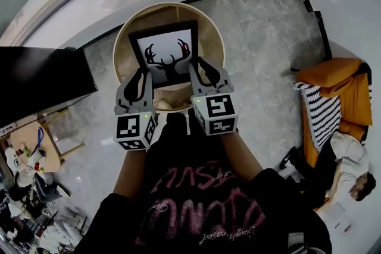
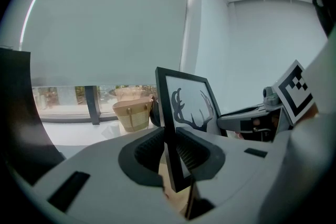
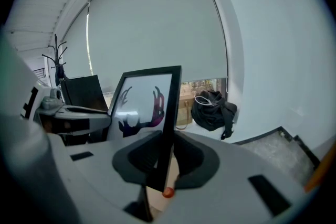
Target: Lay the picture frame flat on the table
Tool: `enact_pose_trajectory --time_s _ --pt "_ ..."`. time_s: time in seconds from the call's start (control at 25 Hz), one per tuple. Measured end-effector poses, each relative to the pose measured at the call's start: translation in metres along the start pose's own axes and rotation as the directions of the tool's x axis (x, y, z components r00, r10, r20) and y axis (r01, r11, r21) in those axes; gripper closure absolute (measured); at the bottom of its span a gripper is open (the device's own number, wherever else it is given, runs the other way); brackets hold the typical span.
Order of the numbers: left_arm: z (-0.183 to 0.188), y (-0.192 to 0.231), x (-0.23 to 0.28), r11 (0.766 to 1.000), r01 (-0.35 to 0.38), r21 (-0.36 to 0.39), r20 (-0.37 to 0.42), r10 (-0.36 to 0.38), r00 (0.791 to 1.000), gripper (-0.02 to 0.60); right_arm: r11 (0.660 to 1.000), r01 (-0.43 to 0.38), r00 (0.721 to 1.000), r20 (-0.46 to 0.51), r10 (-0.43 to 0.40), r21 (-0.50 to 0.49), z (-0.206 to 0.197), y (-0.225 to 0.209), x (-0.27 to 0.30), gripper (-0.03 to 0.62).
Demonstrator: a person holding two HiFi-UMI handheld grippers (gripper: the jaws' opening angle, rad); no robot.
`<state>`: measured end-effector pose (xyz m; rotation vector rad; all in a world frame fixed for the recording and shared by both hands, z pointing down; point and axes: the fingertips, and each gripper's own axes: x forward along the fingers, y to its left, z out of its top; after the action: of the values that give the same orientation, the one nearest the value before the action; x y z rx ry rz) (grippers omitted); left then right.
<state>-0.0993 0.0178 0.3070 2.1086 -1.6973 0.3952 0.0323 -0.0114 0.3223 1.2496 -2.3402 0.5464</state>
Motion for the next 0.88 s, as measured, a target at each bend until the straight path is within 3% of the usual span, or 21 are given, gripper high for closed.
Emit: enact_pose_trajectory --time_s 0.88 --pt "-0.062 0.011 0.028 0.997 -0.035 -0.074 -0.113 0.027 0.993 0.508 0.998 -0.039 0.991 -0.125 0.044 0.041 -0.058 -0.006 0.039 0.513"
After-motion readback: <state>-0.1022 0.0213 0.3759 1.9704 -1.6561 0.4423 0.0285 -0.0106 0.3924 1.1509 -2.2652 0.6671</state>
